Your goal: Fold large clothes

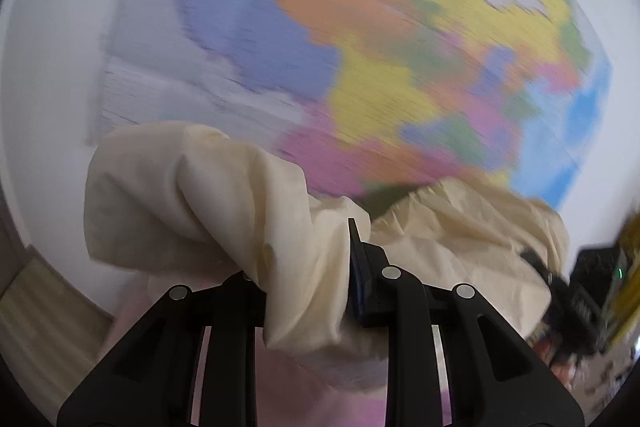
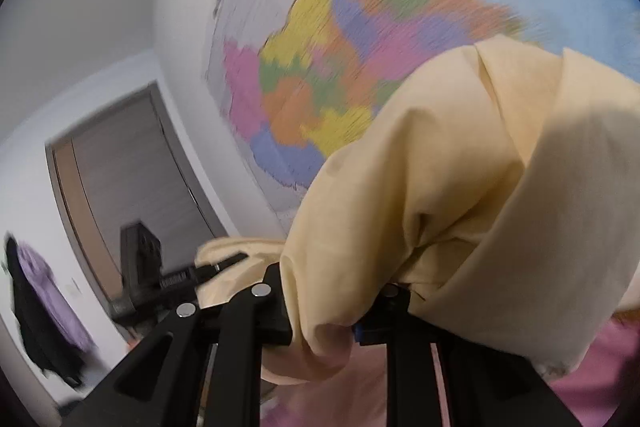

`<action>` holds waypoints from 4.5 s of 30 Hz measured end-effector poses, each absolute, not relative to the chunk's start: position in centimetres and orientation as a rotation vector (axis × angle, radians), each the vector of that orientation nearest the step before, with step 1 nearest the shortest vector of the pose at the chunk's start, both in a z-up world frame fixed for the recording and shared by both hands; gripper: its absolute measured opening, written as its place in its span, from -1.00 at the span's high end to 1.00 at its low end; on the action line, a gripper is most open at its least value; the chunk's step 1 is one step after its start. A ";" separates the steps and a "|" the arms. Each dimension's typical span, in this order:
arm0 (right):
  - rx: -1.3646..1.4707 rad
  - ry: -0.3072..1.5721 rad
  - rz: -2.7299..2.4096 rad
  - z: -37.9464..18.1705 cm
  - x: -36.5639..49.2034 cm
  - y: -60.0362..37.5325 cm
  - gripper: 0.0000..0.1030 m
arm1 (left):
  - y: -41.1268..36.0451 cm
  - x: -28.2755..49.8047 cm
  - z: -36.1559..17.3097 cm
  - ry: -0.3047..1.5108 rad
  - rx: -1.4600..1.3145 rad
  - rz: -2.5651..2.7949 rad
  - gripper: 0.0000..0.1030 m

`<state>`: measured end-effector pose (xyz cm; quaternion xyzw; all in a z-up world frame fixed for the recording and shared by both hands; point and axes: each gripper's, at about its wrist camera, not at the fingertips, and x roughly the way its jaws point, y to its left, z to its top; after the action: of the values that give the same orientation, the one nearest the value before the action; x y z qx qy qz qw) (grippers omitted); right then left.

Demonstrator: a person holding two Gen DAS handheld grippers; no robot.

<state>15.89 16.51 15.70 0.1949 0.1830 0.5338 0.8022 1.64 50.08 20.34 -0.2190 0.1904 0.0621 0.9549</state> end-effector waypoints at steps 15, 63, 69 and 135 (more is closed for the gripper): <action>0.295 1.011 1.193 -3.2 14.6 24.9 -0.05 | 62.9 -1.0 -1.5 0.623 -0.701 0.346 0.21; -0.181 0.794 0.942 0.1 12.6 23.2 0.16 | 41.7 0.5 1.0 0.722 -0.184 0.402 -0.74; -0.193 0.801 0.934 0.7 11.9 22.1 0.12 | 40.9 0.2 0.6 0.730 -0.220 0.404 -0.74; -0.178 0.656 0.905 2.2 -1.9 15.7 -0.88 | 29.9 -10.9 3.7 0.680 -0.187 0.649 -0.89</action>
<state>-1.93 15.66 2.19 -0.0842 0.3105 0.4287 0.8442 -10.94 29.90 3.66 -0.0900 0.3271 0.3125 0.8873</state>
